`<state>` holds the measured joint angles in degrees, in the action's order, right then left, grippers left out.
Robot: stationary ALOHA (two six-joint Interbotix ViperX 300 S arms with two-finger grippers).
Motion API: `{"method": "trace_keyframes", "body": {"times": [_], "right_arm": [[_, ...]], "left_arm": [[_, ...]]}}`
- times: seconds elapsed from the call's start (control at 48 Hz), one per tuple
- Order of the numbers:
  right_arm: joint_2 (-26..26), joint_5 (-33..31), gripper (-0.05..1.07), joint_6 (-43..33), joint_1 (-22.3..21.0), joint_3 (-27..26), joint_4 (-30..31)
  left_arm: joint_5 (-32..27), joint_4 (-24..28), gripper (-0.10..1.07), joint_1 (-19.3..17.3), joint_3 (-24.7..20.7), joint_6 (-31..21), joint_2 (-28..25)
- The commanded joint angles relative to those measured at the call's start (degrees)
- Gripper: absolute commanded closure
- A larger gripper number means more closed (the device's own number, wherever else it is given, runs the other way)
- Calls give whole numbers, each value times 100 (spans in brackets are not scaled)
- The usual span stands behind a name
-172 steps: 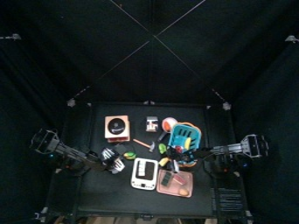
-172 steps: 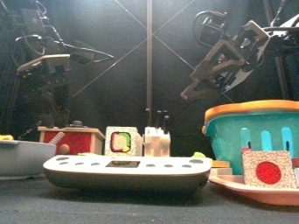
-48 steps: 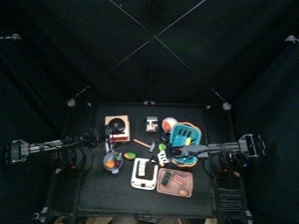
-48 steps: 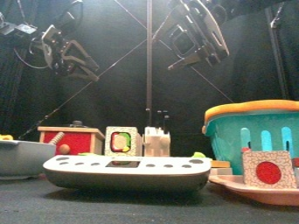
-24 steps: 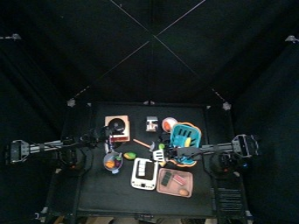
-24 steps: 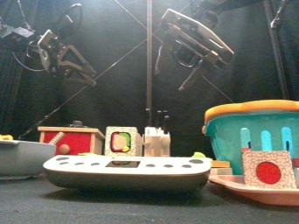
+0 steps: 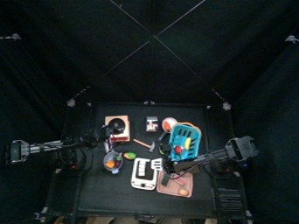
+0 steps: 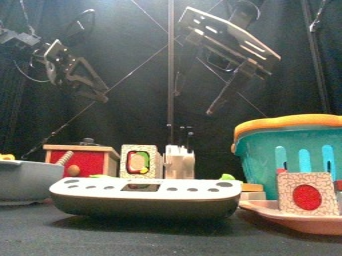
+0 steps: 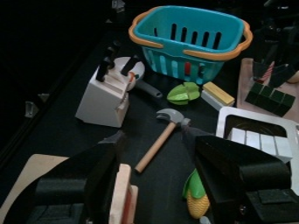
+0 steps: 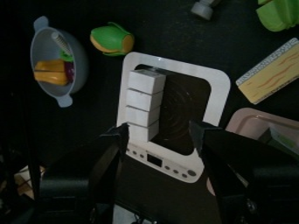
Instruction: Grab egg sushi
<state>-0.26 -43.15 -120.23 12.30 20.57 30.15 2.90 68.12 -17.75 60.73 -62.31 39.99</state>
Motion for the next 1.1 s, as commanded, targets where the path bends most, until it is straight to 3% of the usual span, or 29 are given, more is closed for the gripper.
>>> {"method": "trace_keyframes", "body": {"times": [0.0,0.208,0.312,0.521,0.688,1.083], "right_arm": [[-35,-44,12,-185,97,-176,79],[79,-580,12,-79,193,-475,-316],[79,-800,12,-62,193,-483,-220],[-141,-176,12,870,141,-202,-237],[-369,79,12,2241,-246,0,-360],[-589,62,12,6513,-1020,70,-1081]], "left_arm": [[9,-9,7,18,-70,9,0],[9,-9,7,9,-35,18,0],[0,-9,7,9,-26,18,0],[0,9,7,9,-44,18,0],[0,9,7,-9,-44,26,0],[-202,-9,7,0,-9,26,0]]}}
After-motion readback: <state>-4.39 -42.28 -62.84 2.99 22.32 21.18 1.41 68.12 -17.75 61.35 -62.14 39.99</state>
